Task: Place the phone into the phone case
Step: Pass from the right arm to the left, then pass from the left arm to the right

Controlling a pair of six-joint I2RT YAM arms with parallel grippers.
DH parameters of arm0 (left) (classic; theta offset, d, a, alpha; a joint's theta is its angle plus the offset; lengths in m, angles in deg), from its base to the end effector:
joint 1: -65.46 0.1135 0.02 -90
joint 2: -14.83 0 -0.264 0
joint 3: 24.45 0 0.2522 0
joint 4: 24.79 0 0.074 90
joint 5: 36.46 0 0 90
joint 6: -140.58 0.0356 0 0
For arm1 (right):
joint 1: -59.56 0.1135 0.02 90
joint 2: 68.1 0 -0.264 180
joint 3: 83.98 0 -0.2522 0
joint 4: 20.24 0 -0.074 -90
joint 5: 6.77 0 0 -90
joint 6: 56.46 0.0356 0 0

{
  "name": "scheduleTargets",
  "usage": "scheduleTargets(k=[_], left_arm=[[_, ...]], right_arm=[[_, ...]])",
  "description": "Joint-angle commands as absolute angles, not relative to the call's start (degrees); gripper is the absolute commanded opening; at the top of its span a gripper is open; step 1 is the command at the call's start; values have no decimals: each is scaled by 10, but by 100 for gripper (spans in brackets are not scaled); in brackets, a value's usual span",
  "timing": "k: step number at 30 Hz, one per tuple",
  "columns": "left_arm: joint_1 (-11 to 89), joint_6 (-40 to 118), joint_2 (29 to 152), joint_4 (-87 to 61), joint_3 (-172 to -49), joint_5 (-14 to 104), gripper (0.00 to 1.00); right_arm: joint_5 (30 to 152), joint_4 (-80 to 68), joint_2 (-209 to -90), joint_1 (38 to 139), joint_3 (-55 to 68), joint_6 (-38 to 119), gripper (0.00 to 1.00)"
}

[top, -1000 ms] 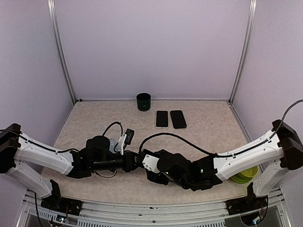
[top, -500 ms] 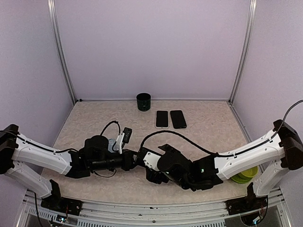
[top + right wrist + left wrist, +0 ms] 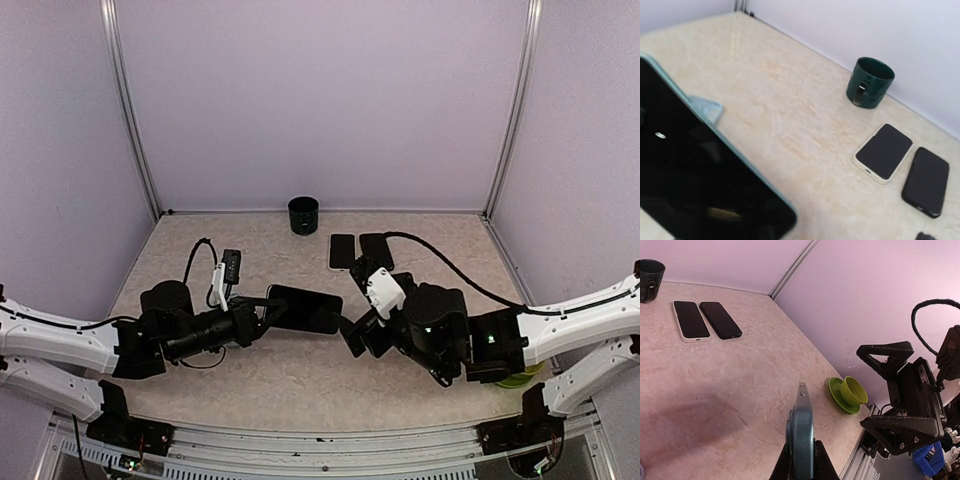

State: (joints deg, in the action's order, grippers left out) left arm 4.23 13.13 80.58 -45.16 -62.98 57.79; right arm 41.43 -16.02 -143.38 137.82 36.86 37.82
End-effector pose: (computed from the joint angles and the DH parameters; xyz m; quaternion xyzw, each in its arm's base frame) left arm 0.1200 -0.2131 0.2258 0.1299 0.7366 -0.4850 0.4531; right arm 0.0821 0.2786 0.2639 -0.2986 0.7351 0.1319 0.5942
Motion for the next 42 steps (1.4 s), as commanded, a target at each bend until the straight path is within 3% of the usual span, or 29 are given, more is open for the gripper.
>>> scheduleTargets(k=[1,7,15,27,42], left_arm=[[39,152,775,-475,-630,602,0],[39,164,764,-493,-624,581,10],[38,158,754,-535,-608,573,0],[39,156,722,-631,-575,504,0],[39,130,767,-700,-583,464,0]], right_arm=[[460,-173,-1387,1361,396,448,100],[544,-182,-1353,1338,417,520,99],[634,-202,-1351,1327,413,585,97],[814,-272,-1345,1254,437,722,94],[973,-361,-1391,1225,436,748,90]])
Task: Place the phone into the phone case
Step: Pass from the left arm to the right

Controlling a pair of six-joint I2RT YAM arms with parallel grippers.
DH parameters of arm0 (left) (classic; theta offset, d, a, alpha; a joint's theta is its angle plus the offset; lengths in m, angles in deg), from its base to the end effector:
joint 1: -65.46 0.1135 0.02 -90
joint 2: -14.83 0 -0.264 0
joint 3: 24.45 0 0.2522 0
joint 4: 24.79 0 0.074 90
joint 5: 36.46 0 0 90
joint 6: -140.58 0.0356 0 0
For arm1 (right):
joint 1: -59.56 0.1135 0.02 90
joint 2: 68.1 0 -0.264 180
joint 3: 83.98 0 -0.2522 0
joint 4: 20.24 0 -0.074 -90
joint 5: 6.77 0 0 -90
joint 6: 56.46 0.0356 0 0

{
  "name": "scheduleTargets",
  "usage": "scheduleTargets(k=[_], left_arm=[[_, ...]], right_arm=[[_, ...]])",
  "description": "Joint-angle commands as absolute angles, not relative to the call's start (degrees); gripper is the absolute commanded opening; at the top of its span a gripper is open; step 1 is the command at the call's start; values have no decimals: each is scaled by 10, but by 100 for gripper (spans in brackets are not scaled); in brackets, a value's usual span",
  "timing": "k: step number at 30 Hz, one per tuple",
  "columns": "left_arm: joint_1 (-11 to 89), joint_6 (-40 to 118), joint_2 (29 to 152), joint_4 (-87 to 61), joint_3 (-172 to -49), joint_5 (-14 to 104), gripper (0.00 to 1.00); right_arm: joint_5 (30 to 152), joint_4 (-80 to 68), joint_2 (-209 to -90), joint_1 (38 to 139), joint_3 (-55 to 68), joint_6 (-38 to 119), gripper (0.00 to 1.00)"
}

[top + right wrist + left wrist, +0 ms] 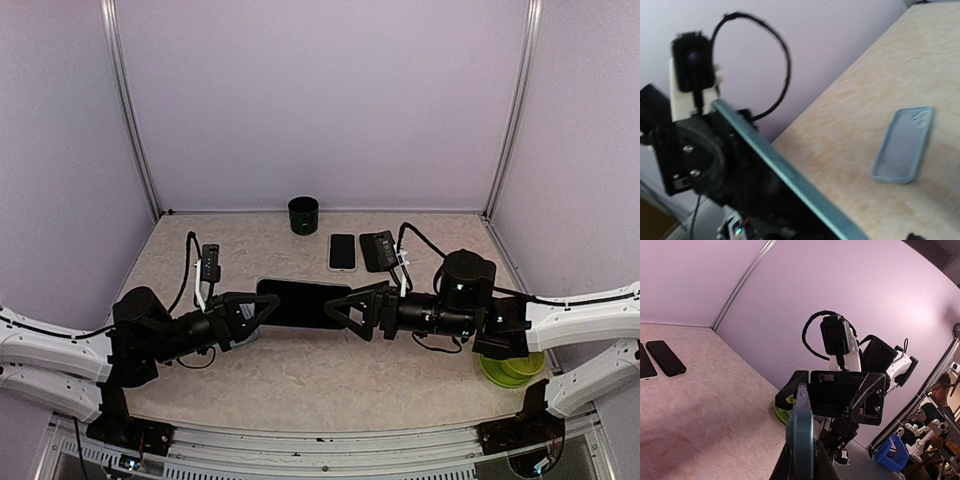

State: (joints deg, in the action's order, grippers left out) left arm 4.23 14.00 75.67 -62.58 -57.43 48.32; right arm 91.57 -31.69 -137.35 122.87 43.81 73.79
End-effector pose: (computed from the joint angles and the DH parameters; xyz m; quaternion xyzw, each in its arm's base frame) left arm 0.1041 -0.1963 0.2451 0.1712 0.6203 -0.5957 0.4807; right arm 0.1195 0.2492 0.2758 -0.1955 0.7141 0.5597 0.3722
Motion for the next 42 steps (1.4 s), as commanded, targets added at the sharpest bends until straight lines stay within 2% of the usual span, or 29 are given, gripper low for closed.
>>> scheduleTargets(k=[1,24,31,37,42], left_arm=[[38,130,770,-702,-585,463,0],[39,115,810,-726,-594,462,0],[39,111,819,-724,-592,467,0],[38,112,816,-709,-592,481,0],[39,115,811,-698,-594,488,0]], right_arm=[[980,-364,-1396,1225,434,747,90],[1080,-442,-1449,1225,425,762,80],[1090,-444,-1452,1225,420,759,73],[1092,-441,-1449,1225,420,753,59],[1095,-448,-1442,1225,422,747,36]])
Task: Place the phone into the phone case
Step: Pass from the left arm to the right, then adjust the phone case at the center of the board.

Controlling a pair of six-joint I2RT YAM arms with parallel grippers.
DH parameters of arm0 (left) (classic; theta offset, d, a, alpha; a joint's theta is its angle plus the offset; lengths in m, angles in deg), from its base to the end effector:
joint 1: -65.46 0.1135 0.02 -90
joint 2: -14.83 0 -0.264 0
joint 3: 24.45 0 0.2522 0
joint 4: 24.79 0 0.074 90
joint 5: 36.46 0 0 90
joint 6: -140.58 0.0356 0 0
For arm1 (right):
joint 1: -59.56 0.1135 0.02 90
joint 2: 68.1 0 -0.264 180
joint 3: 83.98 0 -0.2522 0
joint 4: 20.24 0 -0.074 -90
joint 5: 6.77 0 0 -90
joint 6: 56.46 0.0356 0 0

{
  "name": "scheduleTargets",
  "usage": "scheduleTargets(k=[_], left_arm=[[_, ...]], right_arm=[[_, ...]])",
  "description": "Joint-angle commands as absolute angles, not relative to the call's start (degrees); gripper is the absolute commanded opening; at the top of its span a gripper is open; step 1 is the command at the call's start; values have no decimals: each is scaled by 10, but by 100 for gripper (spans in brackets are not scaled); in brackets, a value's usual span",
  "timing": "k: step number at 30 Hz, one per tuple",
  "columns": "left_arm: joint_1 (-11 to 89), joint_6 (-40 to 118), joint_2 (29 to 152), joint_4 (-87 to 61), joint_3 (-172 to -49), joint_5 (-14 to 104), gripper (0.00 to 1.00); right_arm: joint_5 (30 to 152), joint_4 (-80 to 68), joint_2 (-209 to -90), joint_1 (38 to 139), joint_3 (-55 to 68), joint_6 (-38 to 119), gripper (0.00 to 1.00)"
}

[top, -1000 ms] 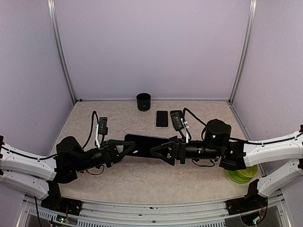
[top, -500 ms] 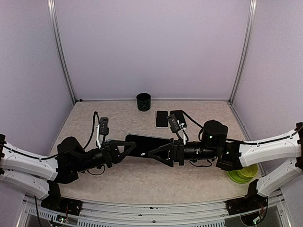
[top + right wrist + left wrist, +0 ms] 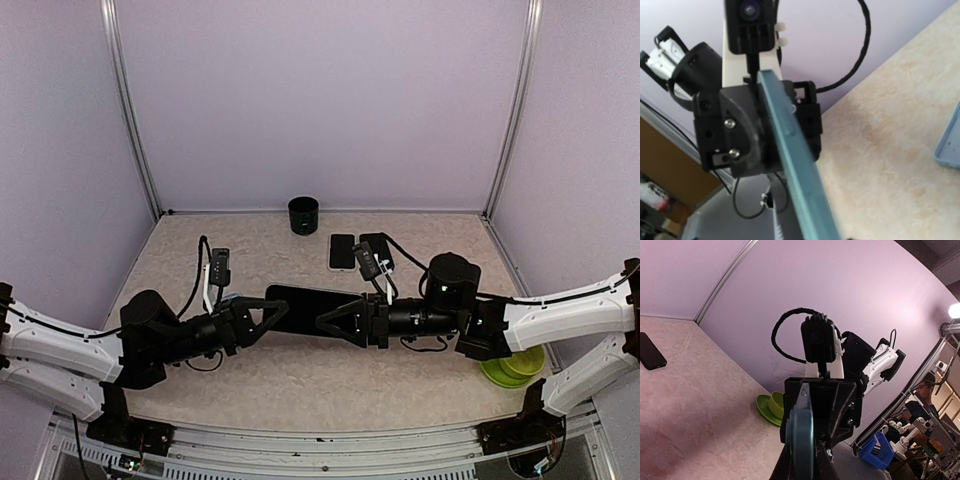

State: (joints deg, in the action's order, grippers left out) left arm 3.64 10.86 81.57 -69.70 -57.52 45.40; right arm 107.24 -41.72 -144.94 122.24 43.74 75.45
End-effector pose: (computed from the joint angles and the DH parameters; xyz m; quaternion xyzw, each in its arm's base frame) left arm 0.1055 -0.2076 0.2375 0.1751 0.6106 -0.6257 0.4527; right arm 0.1228 0.2693 0.2600 -0.2687 0.6726 0.6246 0.2920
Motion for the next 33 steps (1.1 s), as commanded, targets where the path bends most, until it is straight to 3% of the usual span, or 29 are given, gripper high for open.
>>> scheduleTargets(k=[1,5,10,23,33], left_arm=[[39,114,811,-696,-594,488,0],[39,115,814,-691,-597,489,2],[39,118,812,-678,-598,503,12],[97,129,732,-570,-576,586,40],[187,36,684,-391,-559,696,43]], right_arm=[[1098,-451,-1441,1225,422,746,31],[1115,-464,-1441,1225,421,746,16],[1128,-468,-1438,1225,419,745,0],[1055,-402,-1393,1225,434,711,0],[976,-328,-1374,1223,435,695,0]])
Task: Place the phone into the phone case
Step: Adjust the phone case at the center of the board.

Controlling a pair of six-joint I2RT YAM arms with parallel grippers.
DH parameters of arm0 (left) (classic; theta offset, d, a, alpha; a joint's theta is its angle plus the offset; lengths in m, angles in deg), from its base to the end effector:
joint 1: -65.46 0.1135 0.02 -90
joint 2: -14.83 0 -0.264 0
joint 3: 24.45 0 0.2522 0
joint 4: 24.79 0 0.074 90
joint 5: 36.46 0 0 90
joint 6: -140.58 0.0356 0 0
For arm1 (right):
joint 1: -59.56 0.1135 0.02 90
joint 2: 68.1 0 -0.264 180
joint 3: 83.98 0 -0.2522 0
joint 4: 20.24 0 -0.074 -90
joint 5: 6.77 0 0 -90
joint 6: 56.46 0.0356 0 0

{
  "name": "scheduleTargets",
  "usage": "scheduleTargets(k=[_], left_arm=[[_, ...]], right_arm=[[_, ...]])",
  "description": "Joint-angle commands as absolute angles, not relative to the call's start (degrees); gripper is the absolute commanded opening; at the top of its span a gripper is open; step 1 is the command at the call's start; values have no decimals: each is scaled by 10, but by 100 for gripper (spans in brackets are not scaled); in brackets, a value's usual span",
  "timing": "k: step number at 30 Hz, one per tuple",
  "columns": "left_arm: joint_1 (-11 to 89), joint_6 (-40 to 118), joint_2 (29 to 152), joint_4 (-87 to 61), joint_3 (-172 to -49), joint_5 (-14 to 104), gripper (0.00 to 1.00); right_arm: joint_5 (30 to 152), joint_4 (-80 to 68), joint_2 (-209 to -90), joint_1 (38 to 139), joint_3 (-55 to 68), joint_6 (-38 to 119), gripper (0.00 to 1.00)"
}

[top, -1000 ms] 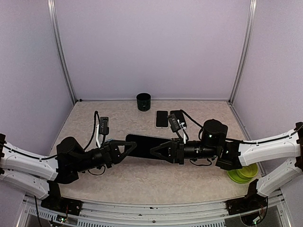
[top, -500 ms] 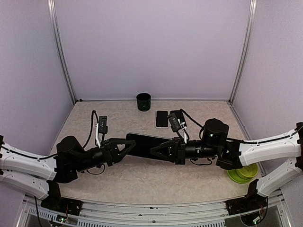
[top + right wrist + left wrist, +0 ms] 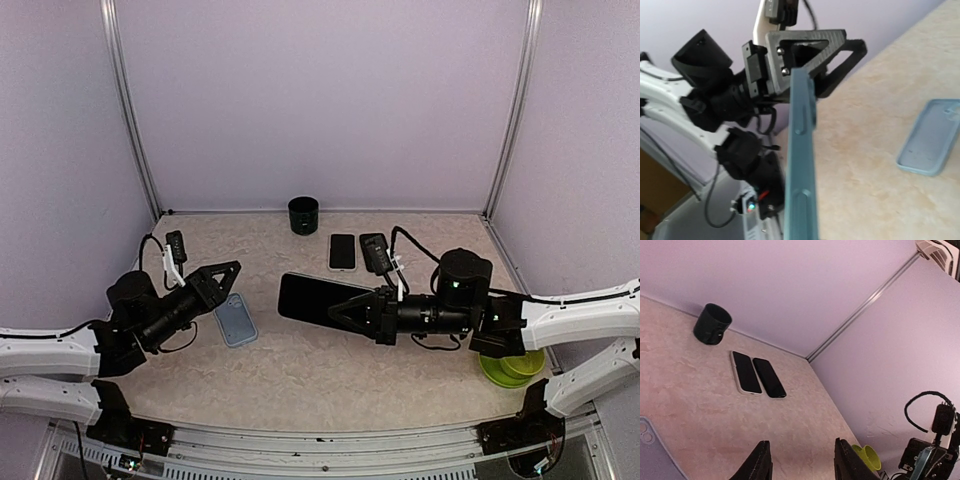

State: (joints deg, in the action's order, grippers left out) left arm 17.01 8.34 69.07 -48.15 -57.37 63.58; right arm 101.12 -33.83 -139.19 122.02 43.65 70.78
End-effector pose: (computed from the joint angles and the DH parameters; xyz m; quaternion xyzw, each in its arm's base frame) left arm 0.1437 -0.1528 0.2399 -0.0254 0.6941 -0.4672 0.5470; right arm 0.1201 0.2540 0.2727 -0.2615 0.6886 0.5835 0.3421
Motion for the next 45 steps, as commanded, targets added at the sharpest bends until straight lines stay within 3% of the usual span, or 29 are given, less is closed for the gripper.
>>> scheduleTargets(k=[1,15,45], left_arm=[[190,22,684,-375,-557,709,43],[193,-138,765,-179,-594,764,43],[183,-176,921,-158,-630,754,46]], right_arm=[[973,-325,-1374,1223,434,694,0],[940,-299,-1370,1222,434,688,0],[925,-287,-1352,1214,449,678,0]])
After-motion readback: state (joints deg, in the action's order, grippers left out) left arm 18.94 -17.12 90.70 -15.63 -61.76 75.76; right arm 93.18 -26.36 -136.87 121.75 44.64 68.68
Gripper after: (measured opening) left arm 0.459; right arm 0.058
